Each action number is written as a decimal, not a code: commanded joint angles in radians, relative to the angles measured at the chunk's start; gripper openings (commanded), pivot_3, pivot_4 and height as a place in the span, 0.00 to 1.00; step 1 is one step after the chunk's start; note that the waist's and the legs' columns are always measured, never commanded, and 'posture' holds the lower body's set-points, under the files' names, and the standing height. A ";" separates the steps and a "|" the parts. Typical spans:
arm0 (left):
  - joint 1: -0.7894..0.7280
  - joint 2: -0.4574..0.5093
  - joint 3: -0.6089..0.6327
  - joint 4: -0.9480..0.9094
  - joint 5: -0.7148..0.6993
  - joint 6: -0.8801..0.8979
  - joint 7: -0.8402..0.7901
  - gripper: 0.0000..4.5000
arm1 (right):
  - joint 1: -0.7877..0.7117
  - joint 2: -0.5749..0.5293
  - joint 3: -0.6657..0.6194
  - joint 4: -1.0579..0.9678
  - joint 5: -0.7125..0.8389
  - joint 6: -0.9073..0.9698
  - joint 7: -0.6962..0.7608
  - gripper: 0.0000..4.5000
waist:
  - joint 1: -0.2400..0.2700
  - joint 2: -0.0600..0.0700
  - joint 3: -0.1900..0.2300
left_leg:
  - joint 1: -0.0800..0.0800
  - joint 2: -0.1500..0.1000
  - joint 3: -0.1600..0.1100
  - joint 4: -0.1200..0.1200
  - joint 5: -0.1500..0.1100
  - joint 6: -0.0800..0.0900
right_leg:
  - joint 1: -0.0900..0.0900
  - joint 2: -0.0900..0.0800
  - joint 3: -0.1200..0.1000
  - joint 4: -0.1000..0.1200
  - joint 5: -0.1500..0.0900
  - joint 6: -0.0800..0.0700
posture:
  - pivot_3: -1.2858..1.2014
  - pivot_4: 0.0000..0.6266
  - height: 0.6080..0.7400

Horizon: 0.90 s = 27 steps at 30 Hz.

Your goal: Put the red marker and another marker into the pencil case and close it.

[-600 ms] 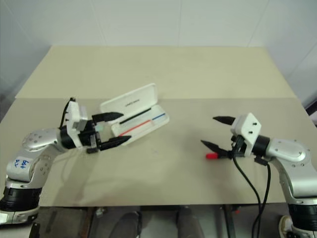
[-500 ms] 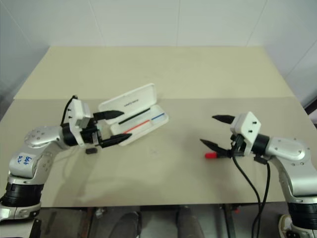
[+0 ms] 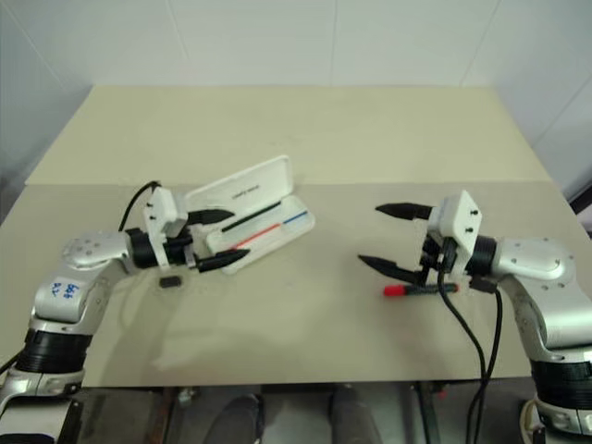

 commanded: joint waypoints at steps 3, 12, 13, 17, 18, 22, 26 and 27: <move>0.073 0.059 0.071 -0.108 -0.038 0.028 -0.022 0.99 | -0.081 0.041 0.017 -0.124 0.122 0.103 -0.049 1.00 | 0.002 0.000 0.000 | 0.000 0.000 0.000 0.000 0.000 0.000 | 0.000 0.000 0.000 0.000 0.000 0.000 | 0.52 0.24 1.00; 0.164 0.111 0.101 -0.243 -0.030 0.203 0.075 0.90 | -0.078 0.131 0.103 -0.107 0.035 0.021 -0.052 1.00 | 0.001 0.000 0.000 | -0.001 0.000 -0.001 0.000 0.000 0.000 | 0.000 -0.001 -0.001 -0.001 0.000 0.000 | 0.52 0.24 1.00; 0.180 0.117 0.103 -0.248 -0.024 0.208 0.076 0.85 | -0.073 0.142 0.108 -0.107 0.027 0.013 -0.058 1.00 | -0.001 0.000 0.000 | -0.001 0.000 -0.001 0.000 0.000 0.000 | 0.000 0.000 -0.001 -0.001 0.000 0.000 | 0.52 0.24 1.00; 0.182 0.126 0.094 -0.240 0.001 0.215 0.100 0.64 | -0.053 0.171 0.121 -0.115 0.002 -0.004 -0.074 1.00 | 0.001 0.000 0.000 | -0.001 0.000 -0.001 -0.002 0.000 0.000 | -0.001 0.000 -0.001 -0.001 0.000 0.000 | 0.52 0.24 1.00; 0.171 0.126 0.082 -0.235 0.011 0.214 0.104 0.64 | -0.045 0.175 0.124 -0.118 -0.005 -0.010 -0.076 1.00 | 0.003 0.000 0.000 | -0.001 0.000 -0.001 -0.002 0.000 0.000 | -0.001 0.000 -0.001 -0.001 0.000 0.000 | 0.52 0.24 1.00; 0.124 0.110 0.038 -0.216 0.034 0.218 0.115 0.64 | -0.034 0.192 0.135 -0.124 -0.025 -0.021 -0.092 1.00 | 0.005 0.000 0.000 | -0.001 -0.001 -0.001 -0.001 0.000 0.000 | -0.001 -0.001 -0.001 -0.001 0.000 0.000 | 0.52 0.24 1.00; 0.074 0.083 -0.014 -0.178 0.069 0.212 0.138 0.64 | -0.036 0.199 0.135 -0.130 -0.031 -0.026 -0.113 1.00 | 0.004 0.000 0.000 | -0.001 0.000 -0.001 -0.002 0.000 0.000 | -0.001 0.000 -0.001 -0.001 0.000 0.000 | 0.52 0.24 1.00; 0.066 0.074 -0.023 -0.169 0.075 0.210 0.141 0.64 | -0.035 0.200 0.134 -0.132 -0.032 -0.026 -0.117 1.00 | 0.004 0.000 0.000 | -0.001 0.000 -0.001 -0.002 0.000 0.000 | -0.001 0.000 -0.001 -0.001 0.000 0.000 | 0.52 0.24 1.00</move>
